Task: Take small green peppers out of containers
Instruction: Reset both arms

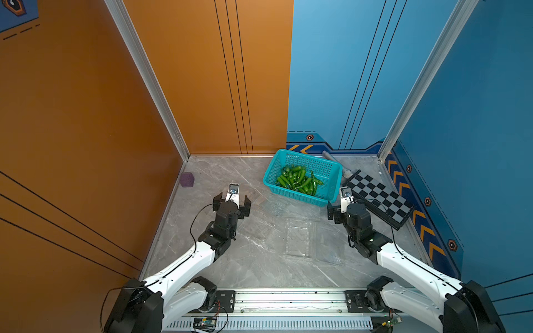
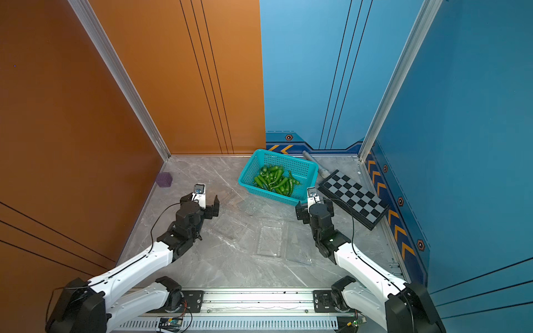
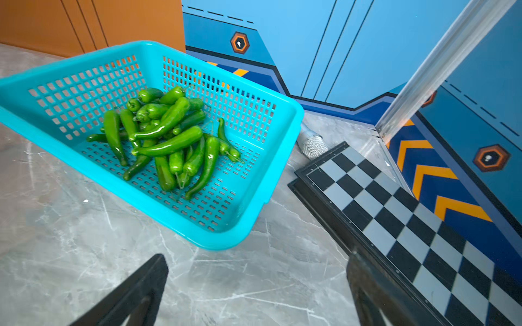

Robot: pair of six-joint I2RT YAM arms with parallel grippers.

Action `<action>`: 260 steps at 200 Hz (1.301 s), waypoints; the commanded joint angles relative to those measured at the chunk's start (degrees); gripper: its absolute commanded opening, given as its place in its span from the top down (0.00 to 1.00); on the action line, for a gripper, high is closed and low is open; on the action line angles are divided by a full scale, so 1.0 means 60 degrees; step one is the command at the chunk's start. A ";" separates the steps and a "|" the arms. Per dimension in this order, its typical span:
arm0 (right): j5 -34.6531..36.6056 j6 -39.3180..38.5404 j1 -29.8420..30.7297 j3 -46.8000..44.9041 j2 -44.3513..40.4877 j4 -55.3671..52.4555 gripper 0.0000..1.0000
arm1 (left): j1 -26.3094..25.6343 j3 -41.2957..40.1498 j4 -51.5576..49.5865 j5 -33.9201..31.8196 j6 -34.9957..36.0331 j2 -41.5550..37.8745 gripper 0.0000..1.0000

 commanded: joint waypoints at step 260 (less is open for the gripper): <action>-0.1234 -0.0226 -0.3267 -0.2332 0.5220 0.9572 0.00 | 0.3151 -0.2390 0.8978 0.1826 0.0063 0.5387 0.01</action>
